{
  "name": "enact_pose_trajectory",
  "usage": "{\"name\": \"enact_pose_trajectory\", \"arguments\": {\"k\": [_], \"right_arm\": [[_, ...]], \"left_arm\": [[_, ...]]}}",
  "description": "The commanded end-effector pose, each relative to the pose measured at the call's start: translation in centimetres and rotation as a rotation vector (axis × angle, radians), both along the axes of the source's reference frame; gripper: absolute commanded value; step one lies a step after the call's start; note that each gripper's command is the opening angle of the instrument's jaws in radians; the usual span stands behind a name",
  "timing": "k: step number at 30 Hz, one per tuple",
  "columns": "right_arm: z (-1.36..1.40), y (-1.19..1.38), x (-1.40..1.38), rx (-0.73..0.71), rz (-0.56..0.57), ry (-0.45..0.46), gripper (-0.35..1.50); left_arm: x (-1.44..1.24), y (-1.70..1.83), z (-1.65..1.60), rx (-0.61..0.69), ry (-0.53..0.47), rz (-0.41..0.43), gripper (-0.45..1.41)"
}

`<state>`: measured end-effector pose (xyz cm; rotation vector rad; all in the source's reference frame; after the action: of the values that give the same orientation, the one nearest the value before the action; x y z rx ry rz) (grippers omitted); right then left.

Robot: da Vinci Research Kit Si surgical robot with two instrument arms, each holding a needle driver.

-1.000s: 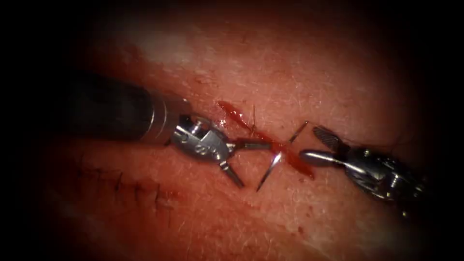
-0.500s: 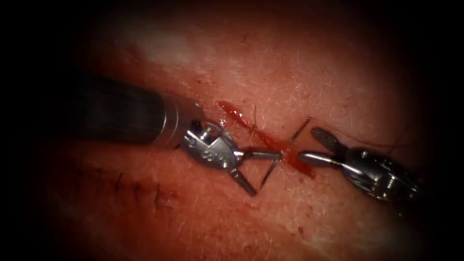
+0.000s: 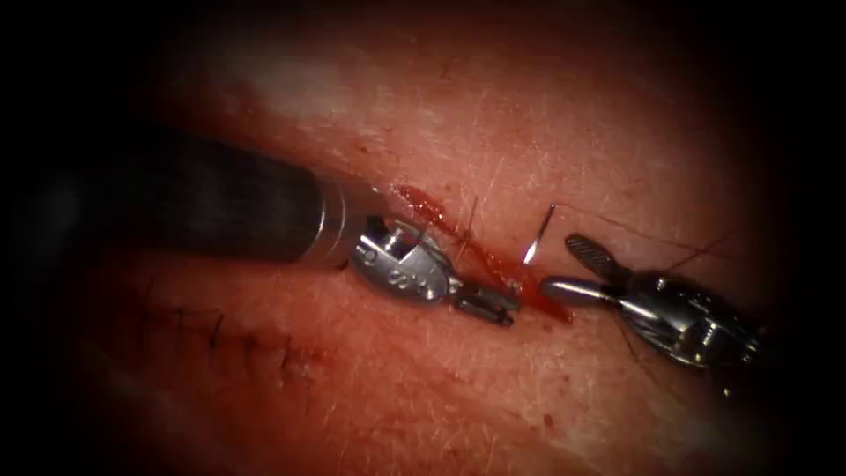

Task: Wound Closure
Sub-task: Pick up the needle with the left gripper and pull it through the cut, then pull the needle through the skin with the left gripper

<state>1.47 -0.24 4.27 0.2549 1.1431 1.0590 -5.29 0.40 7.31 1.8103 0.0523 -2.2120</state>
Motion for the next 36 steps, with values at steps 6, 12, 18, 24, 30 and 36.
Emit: {"name": "enact_pose_trajectory", "arguments": {"k": [6, 12, 18, 24, 30, 36], "right_arm": [[0.05, -0.09, 0.05, 0.003, -0.002, 0.001, 1.06], [0.04, -0.11, 0.05, 0.003, -0.003, 0.001, 1.06], [0.03, -0.13, 0.05, 0.003, -0.003, 0.001, 1.06], [0.02, -0.16, 0.05, 0.003, -0.003, 0.001, 1.06], [-0.02, -0.24, 0.05, 0.018, 0.005, 0.008, 1.08], [-0.12, -0.36, 0.06, 0.047, -0.018, 0.038, 1.13]], "left_arm": [[0.07, -0.01, -0.08, 0.057, 0.006, -0.02, -0.45], [0.12, -0.04, -0.22, 0.173, -0.01, -0.014, -0.45], [0.1, -0.15, -0.37, 0.408, -0.04, 0.046, -0.45], [0.1, -0.14, -0.57, 0.568, -0.032, 0.095, -0.45], [0.2, -0.2, -0.77, 0.634, -0.038, 0.145, -0.45], [0.25, -0.24, -0.96, 0.641, -0.035, 0.173, -0.45]]}}
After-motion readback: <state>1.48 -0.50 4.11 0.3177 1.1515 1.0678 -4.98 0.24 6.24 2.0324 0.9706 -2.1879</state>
